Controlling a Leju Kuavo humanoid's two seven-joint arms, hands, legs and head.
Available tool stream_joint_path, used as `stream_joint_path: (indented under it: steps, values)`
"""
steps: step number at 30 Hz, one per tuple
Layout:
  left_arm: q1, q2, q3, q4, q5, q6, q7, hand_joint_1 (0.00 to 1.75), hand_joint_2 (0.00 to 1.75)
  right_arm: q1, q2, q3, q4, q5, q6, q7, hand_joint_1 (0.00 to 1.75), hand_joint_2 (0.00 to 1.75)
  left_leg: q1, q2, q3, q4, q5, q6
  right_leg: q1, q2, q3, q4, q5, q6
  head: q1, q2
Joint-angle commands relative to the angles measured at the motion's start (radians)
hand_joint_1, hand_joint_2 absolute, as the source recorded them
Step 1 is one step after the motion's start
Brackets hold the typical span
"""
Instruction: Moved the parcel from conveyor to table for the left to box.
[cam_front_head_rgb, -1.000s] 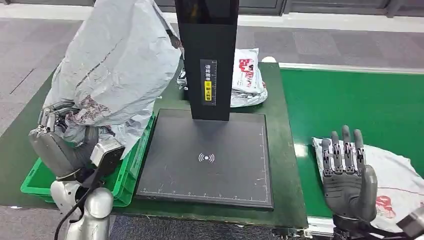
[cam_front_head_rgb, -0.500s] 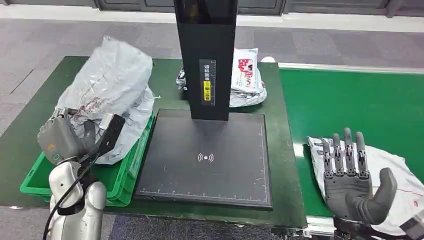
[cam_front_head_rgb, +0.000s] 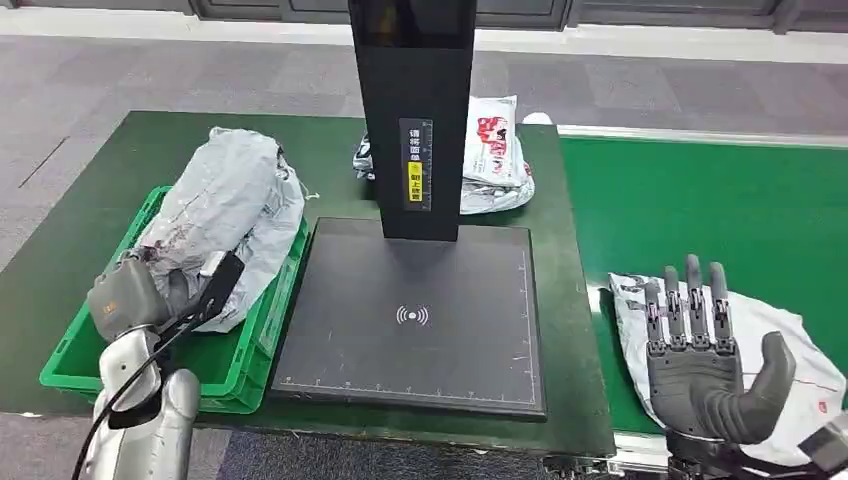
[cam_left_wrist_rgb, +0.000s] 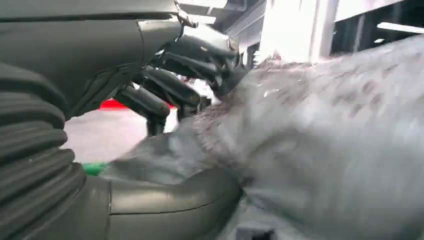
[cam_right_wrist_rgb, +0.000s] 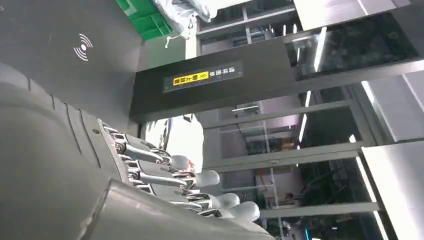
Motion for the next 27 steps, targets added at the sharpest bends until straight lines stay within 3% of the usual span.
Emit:
stream_joint_path:
  steps: [1,6,9,19,20,21,23,24,25,27]
  values:
    - [0.052,-0.031,0.168,-0.005,0.12,0.063,-0.015,0.0,0.0,-0.026,-0.012,-0.022,0.067,-0.007,-0.01,0.014,0.0,0.0,0.001,0.003,0.002,-0.003,0.0,0.0,0.001,0.005,0.001,-0.003,0.001,0.0,0.0,0.0]
    - [0.078,-0.045,0.201,-0.042,0.215,0.095,-0.029,0.0,0.0,-0.028,-0.02,-0.023,0.078,-0.017,-0.02,0.016,0.0,0.0,0.001,-0.003,0.001,-0.003,0.001,0.0,0.001,0.0,0.001,-0.004,0.001,0.0,0.0,0.0]
    - [0.126,-0.062,0.226,-0.092,0.276,0.118,-0.057,0.0,0.0,-0.025,-0.021,-0.026,0.083,-0.022,-0.02,0.015,0.0,0.0,0.0,0.002,0.001,-0.001,0.0,0.0,0.001,0.003,0.001,-0.002,0.0,0.0,0.0,0.0]
    - [0.128,-0.12,0.2,-0.212,0.444,0.338,-0.187,0.0,0.0,-0.002,-0.003,-0.042,0.055,-0.012,-0.031,0.016,0.0,0.0,0.002,-0.004,-0.001,-0.002,0.001,0.001,0.002,0.0,0.001,-0.004,0.001,0.0,0.0,0.0]
    - [0.133,-0.126,0.171,-0.244,0.509,0.431,-0.28,0.0,0.0,0.005,0.003,-0.047,0.049,-0.006,-0.029,0.011,0.0,0.0,0.001,-0.002,0.0,-0.001,0.0,0.0,0.0,-0.001,0.0,-0.002,0.0,0.0,0.0,0.0]
    - [0.139,-0.137,0.158,-0.272,0.502,0.431,-0.276,0.0,0.0,0.011,0.004,-0.048,0.045,-0.005,-0.027,0.009,0.0,0.0,0.001,-0.003,-0.001,0.0,0.0,0.0,0.0,-0.002,0.0,-0.001,0.0,0.0,0.0,0.0]
    - [0.159,-0.142,0.063,-0.364,0.549,0.554,-0.443,0.0,0.0,0.027,0.019,-0.059,0.034,0.01,-0.014,-0.004,0.0,0.0,0.002,-0.004,-0.003,0.001,0.0,0.0,0.002,-0.002,-0.001,-0.001,-0.001,0.0,0.0,0.0]
    - [0.162,-0.146,0.055,-0.375,0.543,0.554,-0.445,0.0,0.0,0.028,0.02,-0.06,0.033,0.011,-0.013,-0.006,0.0,0.0,0.001,-0.004,-0.003,0.001,0.0,0.0,0.002,-0.003,-0.002,-0.001,-0.001,0.0,0.0,0.0]
    - [0.157,-0.193,0.025,-0.467,0.674,0.554,-0.703,0.0,0.0,0.034,0.029,-0.06,0.034,0.026,-0.007,-0.011,0.0,0.0,0.002,-0.006,-0.003,0.001,0.0,0.001,0.002,-0.004,-0.001,-0.002,-0.001,0.0,0.0,0.0]
    - [0.182,-0.234,-0.036,-0.492,0.753,0.554,-0.896,0.0,0.0,0.039,0.036,-0.066,0.035,0.047,-0.014,-0.017,0.0,0.0,0.002,-0.007,-0.003,0.001,0.0,0.001,0.002,-0.005,-0.001,-0.001,-0.001,0.0,0.0,0.0]
